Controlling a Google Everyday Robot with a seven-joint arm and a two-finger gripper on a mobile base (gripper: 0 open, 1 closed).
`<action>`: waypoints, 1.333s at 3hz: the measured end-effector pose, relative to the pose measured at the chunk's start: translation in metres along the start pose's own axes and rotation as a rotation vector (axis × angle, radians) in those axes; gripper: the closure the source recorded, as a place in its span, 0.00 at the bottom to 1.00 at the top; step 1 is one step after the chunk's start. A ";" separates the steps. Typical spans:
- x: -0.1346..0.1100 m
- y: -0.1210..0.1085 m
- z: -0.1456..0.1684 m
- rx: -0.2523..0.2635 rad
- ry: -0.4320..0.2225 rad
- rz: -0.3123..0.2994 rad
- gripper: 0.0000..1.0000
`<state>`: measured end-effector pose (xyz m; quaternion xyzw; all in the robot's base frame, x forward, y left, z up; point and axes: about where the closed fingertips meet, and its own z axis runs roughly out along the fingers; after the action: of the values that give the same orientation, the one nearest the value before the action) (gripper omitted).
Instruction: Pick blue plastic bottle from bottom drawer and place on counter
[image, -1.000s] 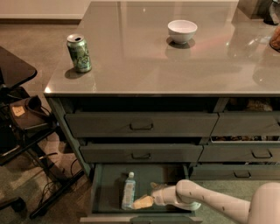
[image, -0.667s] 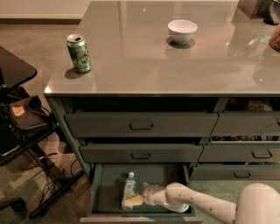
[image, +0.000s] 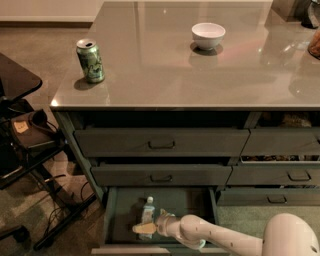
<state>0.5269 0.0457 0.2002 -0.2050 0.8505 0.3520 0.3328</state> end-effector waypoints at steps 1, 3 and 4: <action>0.010 0.024 0.014 -0.002 0.064 0.004 0.00; 0.007 0.016 0.018 0.043 0.051 -0.004 0.00; 0.015 0.027 0.034 -0.033 0.015 0.033 0.00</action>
Offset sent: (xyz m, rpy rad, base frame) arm -0.0141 0.0202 -0.0018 -0.0216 0.0409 0.0306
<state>0.5149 0.0871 0.1847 -0.1991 0.8503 0.3696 0.3173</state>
